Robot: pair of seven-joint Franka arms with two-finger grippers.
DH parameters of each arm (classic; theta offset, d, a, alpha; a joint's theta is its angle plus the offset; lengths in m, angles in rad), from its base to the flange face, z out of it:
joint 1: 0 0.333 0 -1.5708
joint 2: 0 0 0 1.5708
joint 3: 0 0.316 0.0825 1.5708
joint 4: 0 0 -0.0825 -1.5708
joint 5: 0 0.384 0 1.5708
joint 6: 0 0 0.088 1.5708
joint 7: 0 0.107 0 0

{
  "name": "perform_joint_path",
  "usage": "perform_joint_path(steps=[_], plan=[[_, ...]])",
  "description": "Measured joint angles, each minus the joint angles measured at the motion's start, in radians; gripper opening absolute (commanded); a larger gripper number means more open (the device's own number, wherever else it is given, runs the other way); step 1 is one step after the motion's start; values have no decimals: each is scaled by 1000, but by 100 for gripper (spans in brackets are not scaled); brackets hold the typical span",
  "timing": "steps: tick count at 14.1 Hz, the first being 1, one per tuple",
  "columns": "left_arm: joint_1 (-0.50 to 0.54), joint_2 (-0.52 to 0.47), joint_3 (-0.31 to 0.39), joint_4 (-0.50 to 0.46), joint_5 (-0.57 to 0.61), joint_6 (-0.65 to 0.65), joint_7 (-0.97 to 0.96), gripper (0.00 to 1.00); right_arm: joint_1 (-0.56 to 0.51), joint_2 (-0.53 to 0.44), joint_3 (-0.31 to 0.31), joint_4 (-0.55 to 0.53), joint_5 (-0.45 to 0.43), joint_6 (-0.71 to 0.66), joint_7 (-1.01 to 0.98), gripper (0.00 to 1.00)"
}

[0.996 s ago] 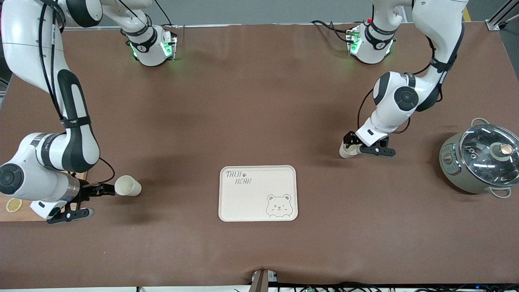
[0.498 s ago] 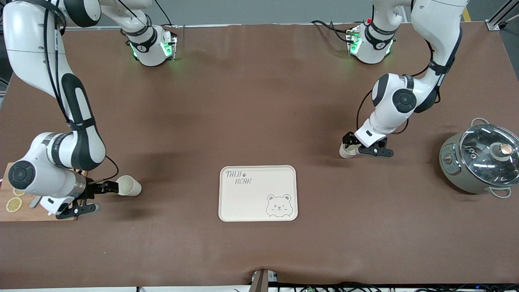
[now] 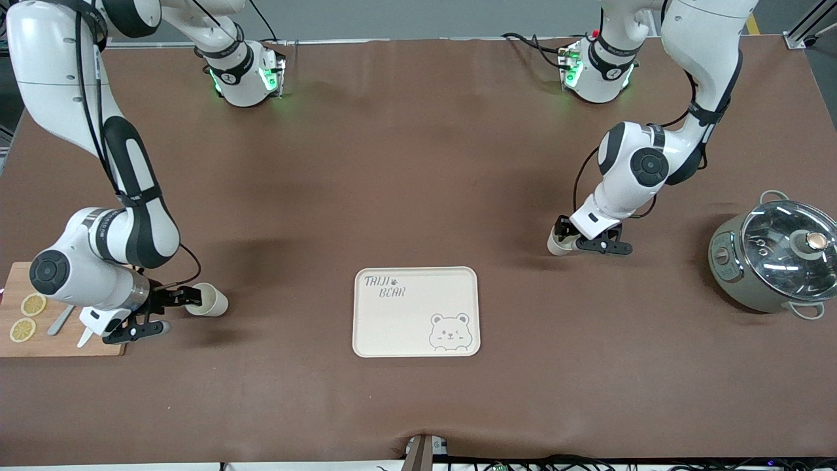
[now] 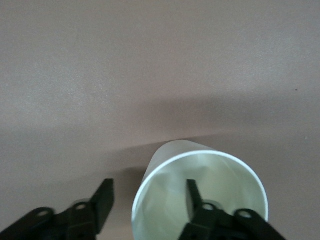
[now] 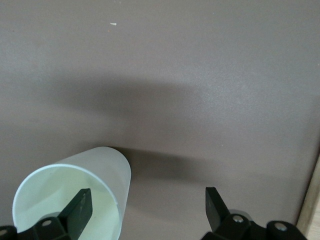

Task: Place white IKEA cup upright on tray with both arms
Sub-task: 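Lift the cups off the table with both grippers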

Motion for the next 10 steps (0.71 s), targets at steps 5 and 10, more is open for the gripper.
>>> perform_joint_path(steps=[5, 10], plan=[[0, 25, 0, 22, 0, 3, 0, 0, 5, 0, 4, -6, 0, 29, 0, 100], [-15, 42, -4, 108, 0, 5, -82, 0, 11, 0, 6, -19, 0, 52, 0, 100]])
